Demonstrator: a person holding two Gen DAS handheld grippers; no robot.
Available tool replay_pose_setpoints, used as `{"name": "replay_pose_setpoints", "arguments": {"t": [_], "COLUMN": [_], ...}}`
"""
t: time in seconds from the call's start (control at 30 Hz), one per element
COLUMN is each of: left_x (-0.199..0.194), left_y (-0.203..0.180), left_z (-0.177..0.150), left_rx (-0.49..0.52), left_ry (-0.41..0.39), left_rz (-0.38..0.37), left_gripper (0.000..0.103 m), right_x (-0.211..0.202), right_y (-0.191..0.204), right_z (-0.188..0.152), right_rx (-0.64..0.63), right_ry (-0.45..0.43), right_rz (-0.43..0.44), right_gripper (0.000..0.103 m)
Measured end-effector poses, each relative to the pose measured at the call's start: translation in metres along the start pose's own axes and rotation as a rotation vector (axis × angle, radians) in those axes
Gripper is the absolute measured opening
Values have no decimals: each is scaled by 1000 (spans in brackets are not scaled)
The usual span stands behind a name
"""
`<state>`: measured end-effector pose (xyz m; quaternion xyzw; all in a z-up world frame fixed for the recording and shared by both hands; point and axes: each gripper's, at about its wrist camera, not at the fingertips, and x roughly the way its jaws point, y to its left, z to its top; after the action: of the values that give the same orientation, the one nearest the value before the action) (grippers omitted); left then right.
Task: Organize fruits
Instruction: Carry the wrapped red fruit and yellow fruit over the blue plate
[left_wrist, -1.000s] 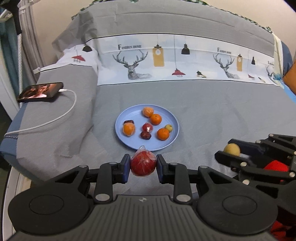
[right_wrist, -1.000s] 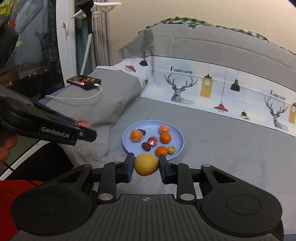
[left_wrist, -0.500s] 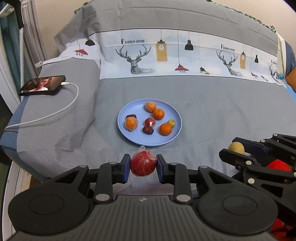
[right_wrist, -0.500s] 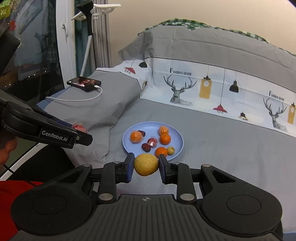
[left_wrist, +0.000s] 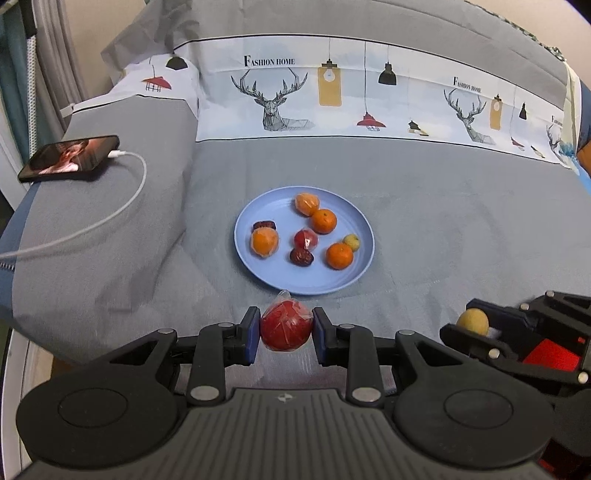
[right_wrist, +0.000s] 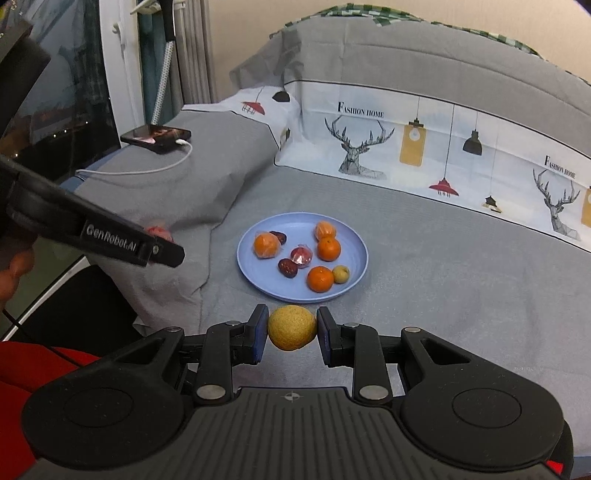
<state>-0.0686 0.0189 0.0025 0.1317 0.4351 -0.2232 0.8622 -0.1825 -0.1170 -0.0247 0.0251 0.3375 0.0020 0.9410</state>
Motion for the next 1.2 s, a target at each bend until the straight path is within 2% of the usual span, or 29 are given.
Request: {"name": "replay_pose_setpoints", "arguments": {"t": [0.27, 0.6, 0.9, 1.2], "left_x": [30, 87, 141, 177], "left_y": [4, 6, 6, 8], "left_z": [45, 86, 109, 114], "left_rx": [-10, -3, 15, 21], "left_ry": [9, 48, 82, 120], "left_rz": [-5, 11, 31, 49], "left_gripper": [33, 33, 33, 33], "right_x": [36, 105, 157, 195], "right_y": [-10, -32, -50, -59], "right_z": [24, 53, 66, 65], "right_rx": [29, 87, 76, 70], "right_ry": [16, 79, 113, 157], "right_rz": [-4, 3, -2, -5], "right_gripper": [30, 30, 30, 30]}}
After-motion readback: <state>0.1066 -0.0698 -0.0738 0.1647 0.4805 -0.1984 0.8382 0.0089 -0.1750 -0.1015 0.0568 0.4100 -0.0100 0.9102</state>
